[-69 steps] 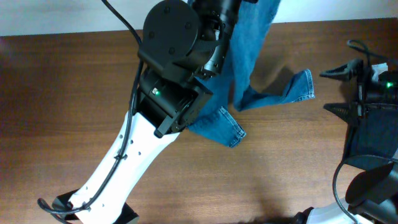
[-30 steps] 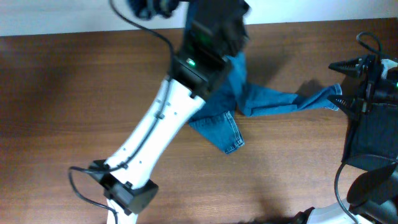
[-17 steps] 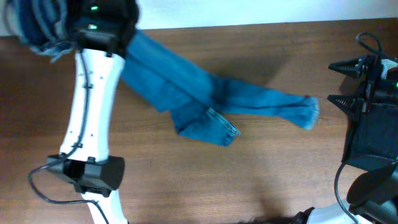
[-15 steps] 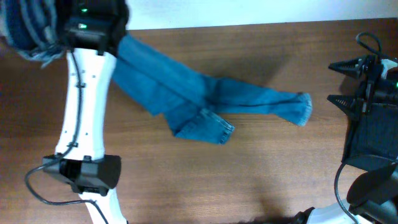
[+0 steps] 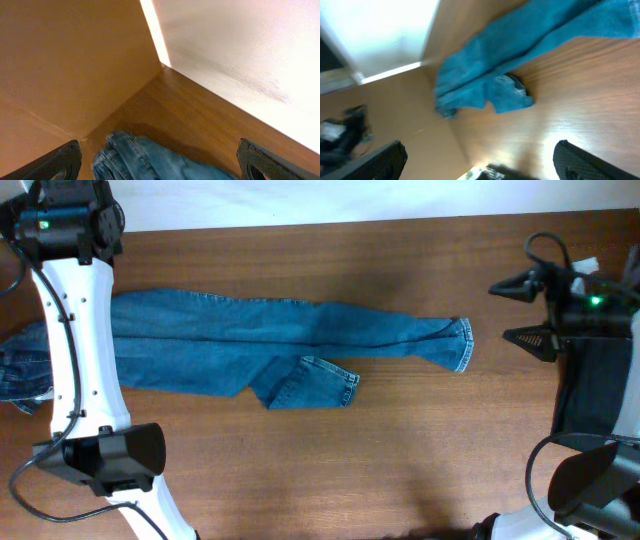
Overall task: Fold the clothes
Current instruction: 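Grasp the right leg hem with the right gripper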
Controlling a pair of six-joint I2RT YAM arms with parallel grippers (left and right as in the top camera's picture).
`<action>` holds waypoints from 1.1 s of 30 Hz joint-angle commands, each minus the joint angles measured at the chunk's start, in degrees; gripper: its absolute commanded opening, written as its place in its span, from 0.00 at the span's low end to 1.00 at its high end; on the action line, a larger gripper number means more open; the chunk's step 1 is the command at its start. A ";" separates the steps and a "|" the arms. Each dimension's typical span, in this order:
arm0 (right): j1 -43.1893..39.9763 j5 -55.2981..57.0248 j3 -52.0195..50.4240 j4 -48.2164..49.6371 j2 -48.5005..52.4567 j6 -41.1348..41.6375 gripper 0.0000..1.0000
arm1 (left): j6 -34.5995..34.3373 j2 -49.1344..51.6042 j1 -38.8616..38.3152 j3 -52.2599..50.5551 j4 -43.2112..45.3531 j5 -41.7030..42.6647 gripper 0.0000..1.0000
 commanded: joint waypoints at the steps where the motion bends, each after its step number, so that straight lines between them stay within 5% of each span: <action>1: 3.58 14.47 -0.57 1.18 -1.66 6.47 0.99 | -1.01 -1.11 0.24 1.31 -3.10 10.97 0.99; 5: 8.13 29.03 -0.66 -0.35 -1.62 10.36 0.99 | -2.80 -1.11 0.24 1.31 -11.65 25.03 0.99; 9: 11.28 30.25 -5.16 1.49 -1.62 12.76 0.99 | -5.29 -0.57 0.24 1.29 -19.21 25.68 0.99; 16: 12.68 30.77 -24.65 22.99 -1.62 20.96 0.98 | -5.29 1.70 0.26 -0.57 -24.94 29.77 0.99; 20: 14.16 31.93 -27.69 33.46 -1.38 17.79 0.99 | -5.27 4.15 0.28 -0.59 -28.24 31.19 0.99; 33: 14.93 39.52 -27.69 44.48 7.52 2.67 0.95 | -4.81 6.29 0.28 -0.59 -29.90 30.99 0.99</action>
